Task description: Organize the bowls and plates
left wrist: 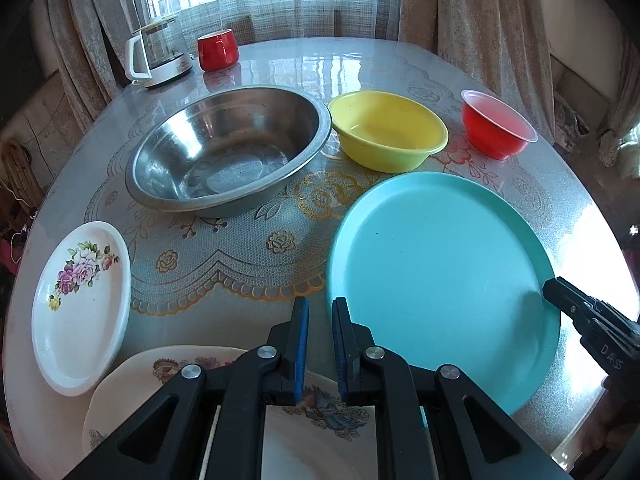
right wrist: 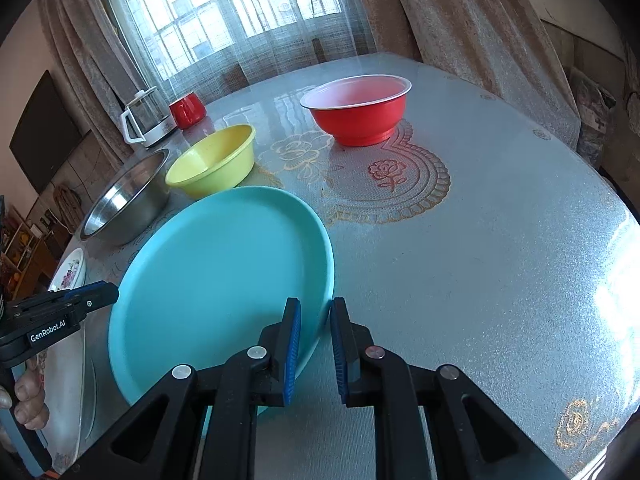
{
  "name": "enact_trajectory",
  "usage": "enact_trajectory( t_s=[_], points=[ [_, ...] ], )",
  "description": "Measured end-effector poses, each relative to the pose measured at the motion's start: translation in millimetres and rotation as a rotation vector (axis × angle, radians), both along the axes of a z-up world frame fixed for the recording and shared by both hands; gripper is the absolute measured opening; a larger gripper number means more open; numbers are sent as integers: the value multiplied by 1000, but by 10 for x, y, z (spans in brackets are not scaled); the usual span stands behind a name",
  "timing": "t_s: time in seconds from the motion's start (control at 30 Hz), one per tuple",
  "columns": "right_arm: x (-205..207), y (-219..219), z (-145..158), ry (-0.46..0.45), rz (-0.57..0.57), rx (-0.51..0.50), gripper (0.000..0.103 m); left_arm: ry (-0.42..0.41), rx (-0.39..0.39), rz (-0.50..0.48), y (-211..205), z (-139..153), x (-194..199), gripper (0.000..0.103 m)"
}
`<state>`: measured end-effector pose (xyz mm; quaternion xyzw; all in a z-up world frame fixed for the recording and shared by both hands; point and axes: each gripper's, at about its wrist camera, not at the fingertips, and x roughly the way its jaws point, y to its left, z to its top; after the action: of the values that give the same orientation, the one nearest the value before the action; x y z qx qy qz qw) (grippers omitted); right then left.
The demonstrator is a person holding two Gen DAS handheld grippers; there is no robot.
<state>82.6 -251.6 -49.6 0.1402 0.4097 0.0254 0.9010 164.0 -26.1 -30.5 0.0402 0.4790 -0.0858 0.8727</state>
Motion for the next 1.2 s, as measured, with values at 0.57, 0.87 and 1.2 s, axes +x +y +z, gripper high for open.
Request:
enact_trajectory(
  t_s=[0.57, 0.87, 1.2],
  points=[
    [-131, -45, 179, -46, -48, 21, 31, -178, -208, 208, 1206, 390, -517, 13],
    [-11, 718, 563, -99, 280, 123, 34, -222, -268, 395, 2159, 305, -668, 23],
    [533, 2071, 581, 82, 573, 325, 34, -155, -338, 523, 2836, 82, -581, 23]
  ],
)
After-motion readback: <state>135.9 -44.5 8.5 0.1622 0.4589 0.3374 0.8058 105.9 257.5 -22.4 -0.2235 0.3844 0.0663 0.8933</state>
